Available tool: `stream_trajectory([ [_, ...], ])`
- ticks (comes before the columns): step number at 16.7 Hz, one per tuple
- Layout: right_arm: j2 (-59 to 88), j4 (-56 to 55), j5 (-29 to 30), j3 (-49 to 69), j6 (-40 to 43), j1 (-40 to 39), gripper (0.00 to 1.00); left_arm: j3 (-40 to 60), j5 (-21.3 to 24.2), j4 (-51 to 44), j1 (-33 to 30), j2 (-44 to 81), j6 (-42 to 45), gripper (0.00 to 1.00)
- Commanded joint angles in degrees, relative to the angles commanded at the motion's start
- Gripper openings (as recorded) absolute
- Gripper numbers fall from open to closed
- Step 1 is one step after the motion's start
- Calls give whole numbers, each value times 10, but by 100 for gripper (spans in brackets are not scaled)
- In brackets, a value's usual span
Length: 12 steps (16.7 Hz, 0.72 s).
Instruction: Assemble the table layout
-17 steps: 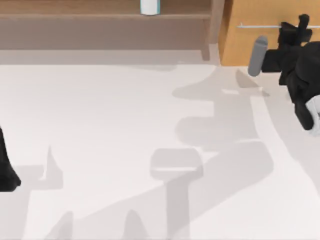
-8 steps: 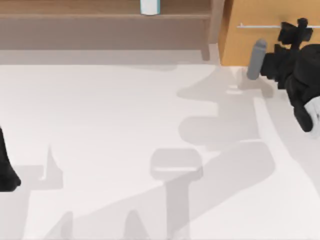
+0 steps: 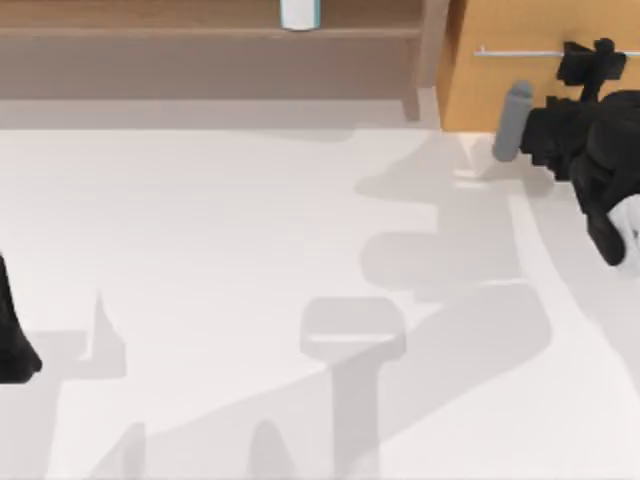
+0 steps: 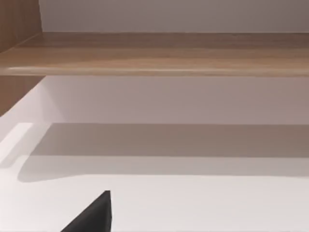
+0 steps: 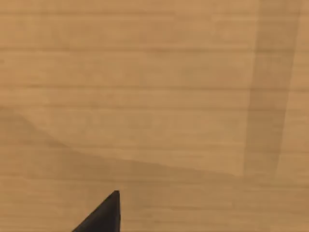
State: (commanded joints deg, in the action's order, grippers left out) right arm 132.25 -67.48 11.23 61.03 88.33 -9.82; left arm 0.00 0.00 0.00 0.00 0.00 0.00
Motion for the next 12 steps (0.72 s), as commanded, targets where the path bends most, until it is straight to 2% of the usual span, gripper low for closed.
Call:
stream_trajectory([
  [2, -11, -8, -16, -8, -11, -9, 100, 0, 0, 0, 0, 0, 0, 100],
  [8, -40, -39, -112, -55, -57, -50, 100, 0, 0, 0, 0, 0, 0, 100],
  [12, -52, -56, -103, -81, -54, -50, 100, 0, 0, 0, 0, 0, 0, 100],
])
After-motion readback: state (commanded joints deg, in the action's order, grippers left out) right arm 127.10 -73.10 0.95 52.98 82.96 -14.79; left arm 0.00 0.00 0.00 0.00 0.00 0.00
